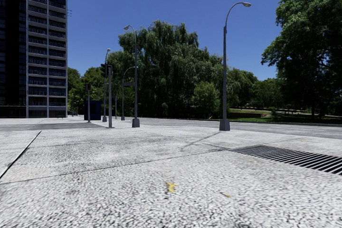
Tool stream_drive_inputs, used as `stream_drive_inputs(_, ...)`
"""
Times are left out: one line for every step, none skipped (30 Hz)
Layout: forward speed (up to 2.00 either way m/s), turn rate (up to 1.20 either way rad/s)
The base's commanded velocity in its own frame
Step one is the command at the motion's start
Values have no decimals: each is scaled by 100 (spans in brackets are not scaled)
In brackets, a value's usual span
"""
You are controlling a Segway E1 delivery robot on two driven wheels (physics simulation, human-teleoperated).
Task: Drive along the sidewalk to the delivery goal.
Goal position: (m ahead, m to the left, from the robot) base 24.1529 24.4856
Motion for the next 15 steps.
stream_drive_inputs(0,0)
stream_drive_inputs(0,0)
stream_drive_inputs(0,0)
stream_drive_inputs(0,0)
stream_drive_inputs(0,0)
stream_drive_inputs(0,0)
stream_drive_inputs(0,0)
stream_drive_inputs(0,0)
stream_drive_inputs(0,0)
stream_drive_inputs(0,0)
stream_drive_inputs(0,0)
stream_drive_inputs(0,0)
stream_drive_inputs(0,0)
stream_drive_inputs(0,0)
stream_drive_inputs(0,0)
